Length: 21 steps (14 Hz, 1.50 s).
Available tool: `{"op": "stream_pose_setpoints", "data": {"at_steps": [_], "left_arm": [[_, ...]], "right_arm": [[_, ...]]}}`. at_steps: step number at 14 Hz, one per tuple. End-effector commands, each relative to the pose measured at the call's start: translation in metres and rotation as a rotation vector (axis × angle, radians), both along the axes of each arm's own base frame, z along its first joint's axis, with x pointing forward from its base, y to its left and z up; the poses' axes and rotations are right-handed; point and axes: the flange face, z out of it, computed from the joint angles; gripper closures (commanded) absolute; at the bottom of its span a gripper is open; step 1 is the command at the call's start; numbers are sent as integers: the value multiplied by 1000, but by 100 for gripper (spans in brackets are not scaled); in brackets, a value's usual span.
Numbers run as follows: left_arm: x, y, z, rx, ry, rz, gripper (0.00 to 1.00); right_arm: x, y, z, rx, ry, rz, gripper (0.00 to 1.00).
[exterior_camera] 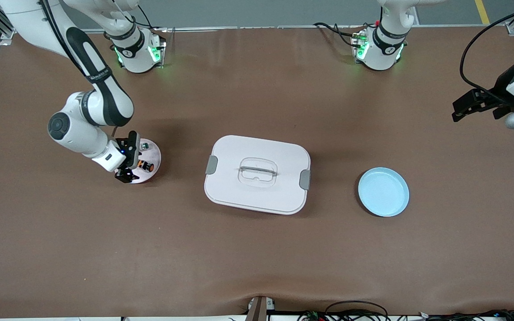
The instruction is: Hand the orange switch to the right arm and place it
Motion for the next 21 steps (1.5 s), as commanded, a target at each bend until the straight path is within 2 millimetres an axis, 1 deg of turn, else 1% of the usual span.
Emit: {"op": "stream_pose_setpoints", "data": {"at_steps": [1, 2, 4, 7, 8, 11, 14, 16, 18, 19, 21], "left_arm": [[-9, 3, 3, 2, 5, -5, 0], [-9, 3, 3, 2, 6, -5, 0], [-9, 3, 3, 2, 6, -5, 0], [-9, 2, 3, 2, 6, -6, 0], [-8, 2, 1, 2, 9, -6, 0], [-7, 0, 0, 2, 10, -11, 0], [-6, -4, -2, 2, 13, -17, 0], [-6, -4, -2, 2, 13, -17, 0], [-5, -5, -3, 3, 13, -22, 0], [-5, -7, -5, 1, 15, -25, 0], [-2, -8, -8, 2, 16, -28, 0]], "right_arm": [[20, -5, 32, 37, 59, -4, 0], [26, -4, 43, 43, 86, -20, 0], [40, -2, 71, 44, 142, -74, 0], [49, -5, 107, 19, 211, -219, 0], [53, -7, 120, -21, 235, -273, 0], [65, -13, 178, -174, 313, -481, 0], [66, -23, 216, -289, 332, -653, 0], [67, -36, 239, -323, 345, -782, 0], [65, -43, 261, -353, 350, -907, 0], [62, -44, 269, -380, 359, -972, 0], [54, -45, 292, -414, 358, -1087, 0]]}}
